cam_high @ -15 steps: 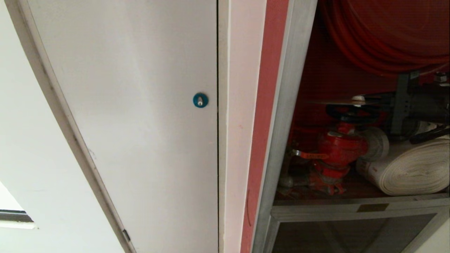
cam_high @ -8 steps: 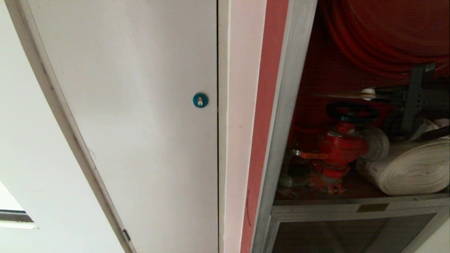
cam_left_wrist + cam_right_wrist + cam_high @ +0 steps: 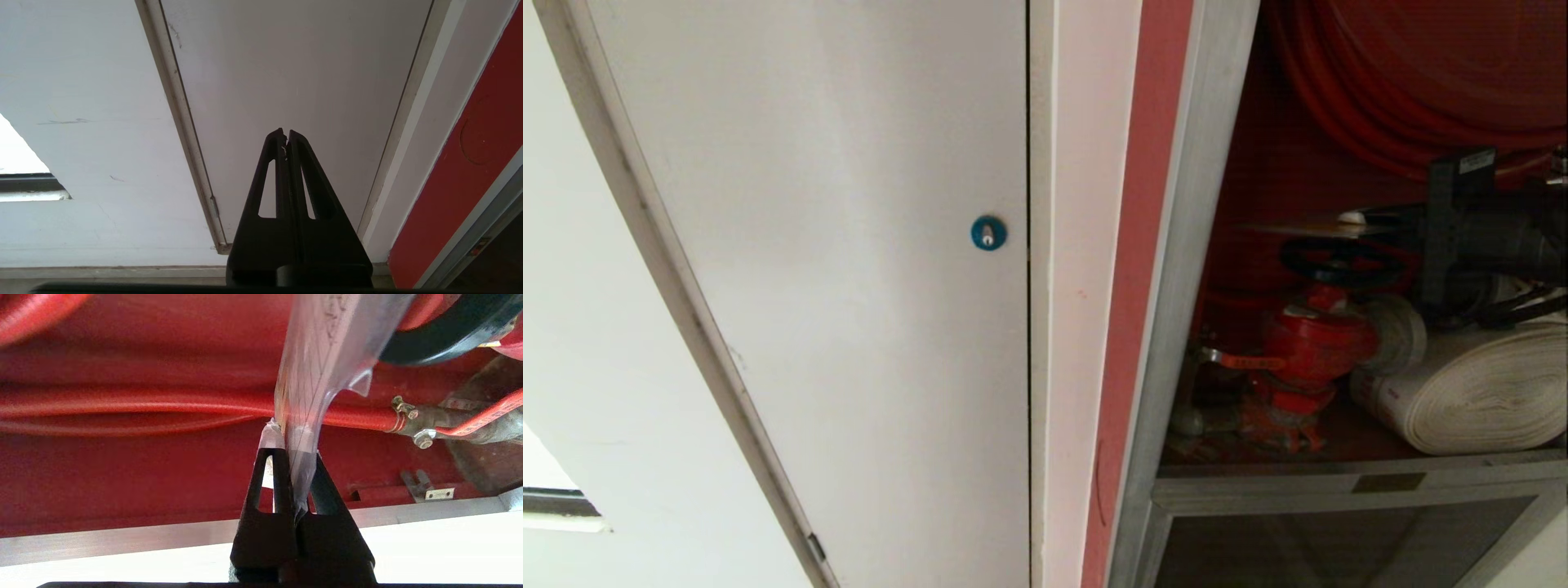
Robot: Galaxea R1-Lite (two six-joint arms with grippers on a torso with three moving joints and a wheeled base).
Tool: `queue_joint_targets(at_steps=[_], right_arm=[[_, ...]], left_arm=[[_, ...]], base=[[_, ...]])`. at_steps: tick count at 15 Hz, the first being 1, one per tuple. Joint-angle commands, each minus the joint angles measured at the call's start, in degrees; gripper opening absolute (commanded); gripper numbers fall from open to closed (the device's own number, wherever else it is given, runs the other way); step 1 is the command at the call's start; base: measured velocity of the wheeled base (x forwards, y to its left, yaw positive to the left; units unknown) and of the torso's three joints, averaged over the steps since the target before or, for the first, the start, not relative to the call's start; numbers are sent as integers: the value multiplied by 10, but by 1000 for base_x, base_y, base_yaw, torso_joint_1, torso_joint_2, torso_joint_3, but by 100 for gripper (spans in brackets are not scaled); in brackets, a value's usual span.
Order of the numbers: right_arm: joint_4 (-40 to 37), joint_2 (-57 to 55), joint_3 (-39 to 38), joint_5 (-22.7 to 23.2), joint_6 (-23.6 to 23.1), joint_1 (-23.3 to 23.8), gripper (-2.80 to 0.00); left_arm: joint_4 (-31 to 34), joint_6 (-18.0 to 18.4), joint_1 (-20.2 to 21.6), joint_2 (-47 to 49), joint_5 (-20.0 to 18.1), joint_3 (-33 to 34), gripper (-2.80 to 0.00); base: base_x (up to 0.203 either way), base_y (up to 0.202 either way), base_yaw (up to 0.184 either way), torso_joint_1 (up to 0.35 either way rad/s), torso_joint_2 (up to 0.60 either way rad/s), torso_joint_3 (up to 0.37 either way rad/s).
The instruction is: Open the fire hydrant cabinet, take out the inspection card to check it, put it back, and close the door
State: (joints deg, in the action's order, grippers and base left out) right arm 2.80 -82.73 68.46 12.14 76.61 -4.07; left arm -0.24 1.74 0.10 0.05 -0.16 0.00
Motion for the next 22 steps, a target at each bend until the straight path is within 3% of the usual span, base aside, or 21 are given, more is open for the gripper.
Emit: queue_joint_targets(at_steps=[1,8,9,19,22], right_arm=[[1,-12,0,-25,0,-20,-280],[4,-37,4,-44,-22,-31,-280],[4,-41,5,-45,-25,-32,0],[-2,-51,-12,-29,-29,-62,0],[-48,-46,-14,-28,-30,-61,0]], left_arm=[[0,0,0,0,0,1,-280],[0,0,0,0,0,1,-280],[0,0,0,0,0,1,-280],[0,0,0,0,0,1,-280],[0,0,1,0,0,1,-280]], base=[[0,0,0,0,0,0],[0,0,0,0,0,0],[0,0,0,0,0,0],[0,0,0,0,0,0],[0,0,0,0,0,0]])
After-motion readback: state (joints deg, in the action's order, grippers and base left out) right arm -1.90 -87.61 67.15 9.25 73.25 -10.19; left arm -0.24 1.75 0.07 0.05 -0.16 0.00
